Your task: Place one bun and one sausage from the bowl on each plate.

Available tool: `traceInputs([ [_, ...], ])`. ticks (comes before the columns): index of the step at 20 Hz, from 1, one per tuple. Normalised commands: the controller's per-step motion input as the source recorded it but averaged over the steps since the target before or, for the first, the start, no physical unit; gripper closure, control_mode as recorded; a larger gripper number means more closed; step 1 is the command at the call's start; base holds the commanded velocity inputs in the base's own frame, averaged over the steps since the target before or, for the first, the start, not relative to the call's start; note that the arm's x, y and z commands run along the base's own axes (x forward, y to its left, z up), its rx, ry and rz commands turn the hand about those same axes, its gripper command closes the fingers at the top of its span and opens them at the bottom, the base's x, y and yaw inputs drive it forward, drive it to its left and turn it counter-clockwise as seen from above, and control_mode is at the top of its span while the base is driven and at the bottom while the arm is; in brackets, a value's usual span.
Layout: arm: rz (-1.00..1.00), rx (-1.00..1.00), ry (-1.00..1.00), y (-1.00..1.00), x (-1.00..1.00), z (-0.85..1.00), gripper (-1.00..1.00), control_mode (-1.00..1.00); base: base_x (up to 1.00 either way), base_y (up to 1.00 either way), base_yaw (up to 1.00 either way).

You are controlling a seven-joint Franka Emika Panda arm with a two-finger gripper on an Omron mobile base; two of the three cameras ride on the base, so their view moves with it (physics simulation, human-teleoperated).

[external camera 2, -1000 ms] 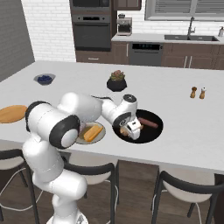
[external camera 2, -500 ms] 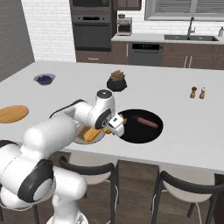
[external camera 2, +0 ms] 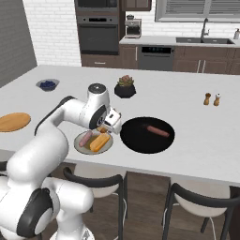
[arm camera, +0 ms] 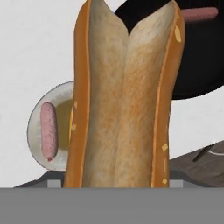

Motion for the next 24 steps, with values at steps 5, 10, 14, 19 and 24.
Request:
traceInputs([
  [5,0.14,0.00,0.00,0.56,-0.28,0.31,1.00,-1.00,0.00,0.00,0.00],
  [10,0.07,-0.04,0.00,0.21,-0.28,0.00,1.00,-1.00,0.00,0.00,0.00],
  [14,0.05,-0.21,0.00,0.34,-0.33,0.00,1.00,-1.00,0.00,0.00,0.00],
  [19,0.00,-0.09,0.00,-0.02,-0.15,0.09,1.00,-1.00,0.00,0.00,0.00],
  [24,0.00,0.00,0.00,-0.27,-0.09,0.00,1.00,-1.00,0.00,0.00,0.00],
])
